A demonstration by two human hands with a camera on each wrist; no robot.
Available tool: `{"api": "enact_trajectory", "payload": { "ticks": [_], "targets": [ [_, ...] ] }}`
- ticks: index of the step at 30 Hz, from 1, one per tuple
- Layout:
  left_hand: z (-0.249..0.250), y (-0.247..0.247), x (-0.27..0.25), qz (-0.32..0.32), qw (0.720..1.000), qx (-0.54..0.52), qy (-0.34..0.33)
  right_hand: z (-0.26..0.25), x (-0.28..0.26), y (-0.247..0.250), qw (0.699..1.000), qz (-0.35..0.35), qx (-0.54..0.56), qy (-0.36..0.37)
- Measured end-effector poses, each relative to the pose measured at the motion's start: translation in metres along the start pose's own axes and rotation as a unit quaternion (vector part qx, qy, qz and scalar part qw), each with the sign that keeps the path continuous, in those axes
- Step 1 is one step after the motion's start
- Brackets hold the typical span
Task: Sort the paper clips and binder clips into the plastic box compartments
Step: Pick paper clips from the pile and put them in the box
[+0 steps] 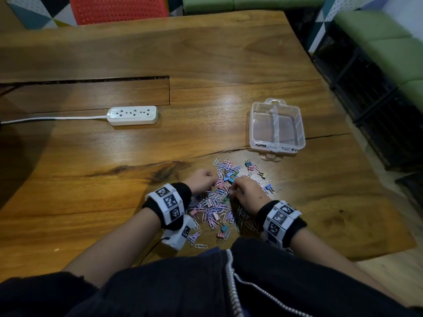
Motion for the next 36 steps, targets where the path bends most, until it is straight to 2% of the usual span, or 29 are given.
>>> {"api": "enact_trajectory", "payload": {
  "ticks": [2, 4, 6, 8, 13, 16, 19, 21, 23, 25, 28, 30, 33, 35, 36],
  "targets": [
    [-0.001, -0.005, -0.001, 0.06, 0.985, 0.162, -0.007, 0.004, 0.0, 0.005, 0.997, 0.04, 0.064, -0.015],
    [-0.006, -0.009, -0.001, 0.114, 0.945, 0.307, 0.006, 0.01, -0.002, 0.011, 0.989, 0.069, 0.128, -0.036],
    [-0.007, -0.016, -0.001, 0.137, 0.918, 0.371, 0.003, 0.016, -0.004, 0.015, 0.974, 0.087, 0.204, -0.056],
    [-0.007, -0.022, -0.001, 0.141, 0.908, 0.395, -0.009, 0.022, -0.005, 0.018, 0.954, 0.101, 0.271, -0.075],
    [-0.005, -0.03, -0.001, 0.11, 0.912, 0.392, -0.04, 0.03, -0.01, 0.017, 0.883, 0.1, 0.439, -0.13],
    [-0.003, -0.029, -0.002, 0.095, 0.918, 0.383, -0.044, 0.029, -0.012, 0.014, 0.884, 0.081, 0.437, -0.149],
    [-0.003, -0.024, -0.003, 0.052, 0.945, 0.319, -0.056, 0.025, -0.013, 0.011, 0.902, 0.065, 0.399, -0.149],
    [-0.004, -0.017, -0.004, 0.001, 0.983, 0.182, -0.039, 0.021, -0.014, 0.01, 0.926, 0.052, 0.351, -0.13],
    [-0.008, -0.01, -0.005, -0.055, 0.998, 0.011, 0.004, 0.016, -0.015, 0.007, 0.964, 0.028, 0.248, -0.095],
    [-0.013, -0.004, -0.005, -0.1, 0.981, -0.158, 0.042, 0.01, -0.014, 0.002, 0.992, -0.015, 0.107, -0.059],
    [-0.016, 0.002, -0.006, -0.132, 0.931, -0.336, 0.051, 0.001, -0.007, -0.004, 0.999, -0.045, -0.012, -0.022],
    [-0.017, 0.002, -0.008, -0.147, 0.912, -0.379, 0.05, -0.002, -0.004, -0.004, 0.998, -0.045, -0.028, -0.031],
    [-0.018, 0.001, -0.009, -0.148, 0.91, -0.384, 0.048, -0.004, 0.0, -0.006, 0.998, -0.047, -0.036, -0.03],
    [-0.018, 0.001, -0.008, -0.131, 0.929, -0.342, 0.054, -0.006, -0.001, -0.007, 0.997, -0.065, -0.041, -0.023],
    [-0.017, 0.001, -0.005, -0.108, 0.95, -0.287, 0.055, -0.007, -0.002, -0.007, 0.996, -0.077, -0.047, -0.02]
  ]
}}
Point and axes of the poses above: each hand's wrist, its own x-axis towards the middle knuckle, its own y-axis out of the back of the hand, z = x × y, the point moved 5 cm from there along x, towards the middle knuckle, and after that the axes turned 12 degrees about y, right-handed, at the moved point
